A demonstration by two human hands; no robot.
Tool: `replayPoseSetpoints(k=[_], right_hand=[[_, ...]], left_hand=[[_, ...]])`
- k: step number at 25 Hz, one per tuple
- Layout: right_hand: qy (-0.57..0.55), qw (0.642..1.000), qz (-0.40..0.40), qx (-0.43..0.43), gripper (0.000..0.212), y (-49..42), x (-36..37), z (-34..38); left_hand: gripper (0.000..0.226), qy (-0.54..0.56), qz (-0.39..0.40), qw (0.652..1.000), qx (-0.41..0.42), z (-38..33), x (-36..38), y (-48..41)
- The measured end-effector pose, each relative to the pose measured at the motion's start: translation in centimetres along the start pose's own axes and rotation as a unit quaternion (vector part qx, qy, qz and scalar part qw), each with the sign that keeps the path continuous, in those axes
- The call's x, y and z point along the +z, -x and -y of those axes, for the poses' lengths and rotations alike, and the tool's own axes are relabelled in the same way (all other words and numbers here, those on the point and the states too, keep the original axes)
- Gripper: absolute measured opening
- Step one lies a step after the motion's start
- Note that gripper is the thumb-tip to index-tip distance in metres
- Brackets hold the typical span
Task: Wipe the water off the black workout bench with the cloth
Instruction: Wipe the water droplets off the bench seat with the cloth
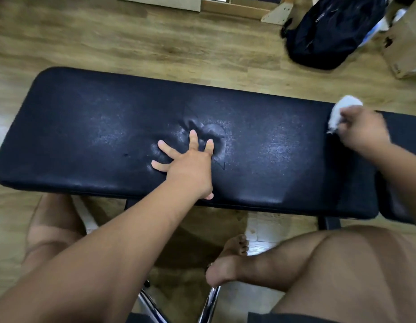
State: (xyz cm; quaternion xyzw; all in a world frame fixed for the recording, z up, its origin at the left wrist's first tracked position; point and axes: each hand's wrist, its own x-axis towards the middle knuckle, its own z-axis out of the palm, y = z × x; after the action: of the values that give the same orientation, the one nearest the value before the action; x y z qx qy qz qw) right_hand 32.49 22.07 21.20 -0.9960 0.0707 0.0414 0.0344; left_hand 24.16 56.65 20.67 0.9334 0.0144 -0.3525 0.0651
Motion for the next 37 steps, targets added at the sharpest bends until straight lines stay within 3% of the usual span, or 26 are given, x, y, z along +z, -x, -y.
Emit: replayPoseSetpoints(k=[2,4,6,9,12,14,17,21,23,27,30,33,37], right_hand=[[-0.037,0.994,-0.020,0.102,0.025,0.4,0.7,1.3],[-0.083,0.989,-0.049,0.110,0.023,2.4,2.5,6.7],[-0.129,0.990,-0.049,0.040,0.025,6.1,4.4,13.7],[-0.145,0.975,-0.026,-0.165,0.037,12.1,6.3,21.0],[-0.151,0.960,0.007,-0.236,0.046,13.0,5.6,16.4],[-0.116,0.981,0.006,-0.155,0.046,13.1,5.2,8.7],[-0.076,0.996,-0.021,0.051,0.045,14.8,3.5,-1.0],[-0.131,0.962,-0.053,0.235,0.037,16.6,3.1,-0.9],[-0.134,0.956,-0.075,0.250,0.049,16.9,3.1,2.2],[-0.104,0.987,-0.083,0.094,0.049,18.7,5.6,11.2],[-0.122,0.991,-0.056,-0.003,0.049,19.0,7.2,18.3],[-0.136,0.986,-0.012,-0.095,0.055,19.5,7.8,25.9],[-0.142,0.957,0.044,-0.248,0.058,21.0,8.2,37.8]], left_hand=[[0.128,0.002,0.001,1.000,-0.001,-0.1,0.0,0.0],[0.128,0.002,0.001,1.000,-0.001,-0.2,-0.1,0.0],[0.128,0.002,0.002,1.000,-0.001,-0.1,-0.2,0.0],[0.128,0.009,0.001,1.000,0.004,0.3,-0.2,0.2],[0.126,0.004,0.002,1.000,0.008,0.5,-0.1,0.7],[0.125,0.006,-0.002,1.000,0.012,0.5,0.0,0.7],[0.125,0.008,-0.007,1.000,0.013,0.5,0.1,0.7],[0.121,0.002,-0.020,0.999,0.041,0.8,0.2,1.3],[0.111,0.016,-0.051,0.996,0.074,1.9,1.0,1.7],[0.085,-0.008,-0.167,0.975,0.148,5.2,4.2,2.8],[0.072,-0.011,-0.266,0.953,0.147,10.7,5.9,3.0],[0.058,0.020,-0.353,0.926,0.130,17.2,7.5,3.7],[0.048,0.073,-0.413,0.903,0.090,23.1,9.6,4.5]])
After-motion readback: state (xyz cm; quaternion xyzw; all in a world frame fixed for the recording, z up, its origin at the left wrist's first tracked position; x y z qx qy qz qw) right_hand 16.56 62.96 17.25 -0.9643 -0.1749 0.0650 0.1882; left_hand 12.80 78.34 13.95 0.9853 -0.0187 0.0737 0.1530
